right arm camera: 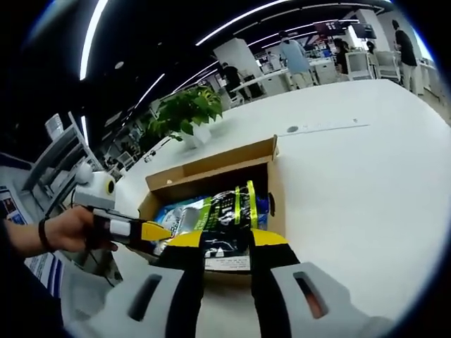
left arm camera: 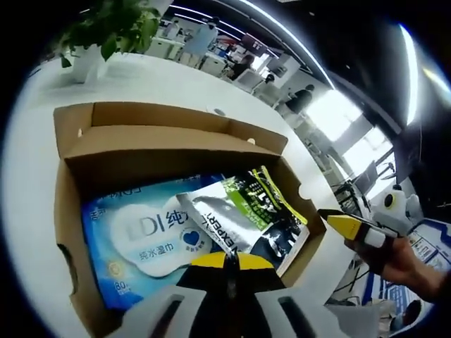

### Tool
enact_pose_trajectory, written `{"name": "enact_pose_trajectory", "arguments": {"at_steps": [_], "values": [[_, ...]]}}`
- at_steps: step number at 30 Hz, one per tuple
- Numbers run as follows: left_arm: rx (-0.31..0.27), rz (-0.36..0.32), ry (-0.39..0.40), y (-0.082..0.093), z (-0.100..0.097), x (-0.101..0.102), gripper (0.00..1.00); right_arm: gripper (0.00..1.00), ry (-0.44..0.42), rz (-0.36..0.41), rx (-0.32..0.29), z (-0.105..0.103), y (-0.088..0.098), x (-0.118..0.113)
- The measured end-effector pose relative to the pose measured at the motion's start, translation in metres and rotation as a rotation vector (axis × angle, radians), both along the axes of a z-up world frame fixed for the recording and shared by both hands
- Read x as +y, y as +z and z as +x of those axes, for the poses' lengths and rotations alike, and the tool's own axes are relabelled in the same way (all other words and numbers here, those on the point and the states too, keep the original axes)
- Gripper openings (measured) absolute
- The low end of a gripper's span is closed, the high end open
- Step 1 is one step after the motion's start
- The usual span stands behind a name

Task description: Operate the shoe box by opening the lid, removing the specified soft item, and placing it in the target area until the item is outside and the box remains undamaged.

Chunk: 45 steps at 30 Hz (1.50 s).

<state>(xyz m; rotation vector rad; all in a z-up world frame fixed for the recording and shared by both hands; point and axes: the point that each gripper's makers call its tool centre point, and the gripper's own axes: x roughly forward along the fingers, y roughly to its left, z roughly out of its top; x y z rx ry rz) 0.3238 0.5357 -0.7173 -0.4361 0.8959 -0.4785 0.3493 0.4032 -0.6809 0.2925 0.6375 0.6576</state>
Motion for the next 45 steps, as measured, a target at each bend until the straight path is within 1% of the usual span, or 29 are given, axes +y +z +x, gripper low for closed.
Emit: {"name": "enact_pose_trajectory", "arguments": {"at_steps": [10, 18, 26, 32, 35, 37, 40, 45], "values": [[-0.008, 0.052, -0.012, -0.001, -0.004, 0.020, 0.02, 0.23, 0.017, -0.015, 0.007, 0.006, -0.001, 0.009], [-0.016, 0.083, -0.020, -0.002, -0.004, 0.027, 0.02, 0.24, 0.038, -0.035, 0.026, 0.011, -0.005, 0.016], [-0.019, 0.093, -0.027, -0.002, -0.004, 0.027, 0.02, 0.25, 0.055, -0.063, 0.049, 0.014, -0.011, 0.018], [-0.022, 0.089, -0.026, -0.001, -0.004, 0.028, 0.02, 0.27, 0.073, -0.081, 0.051, 0.016, -0.011, 0.022], [-0.029, 0.106, -0.051, -0.001, -0.006, 0.027, 0.02, 0.28, 0.088, -0.099, 0.056, 0.017, -0.013, 0.027], [-0.033, 0.117, -0.061, -0.002, -0.006, 0.028, 0.03, 0.28, 0.114, -0.117, 0.062, 0.014, -0.016, 0.032], [-0.030, 0.112, -0.061, -0.003, -0.006, 0.029, 0.03, 0.29, 0.137, -0.146, 0.064, 0.015, -0.021, 0.038], [-0.026, 0.115, -0.062, -0.004, -0.006, 0.028, 0.03, 0.28, 0.167, -0.160, 0.082, 0.019, -0.027, 0.050]]}}
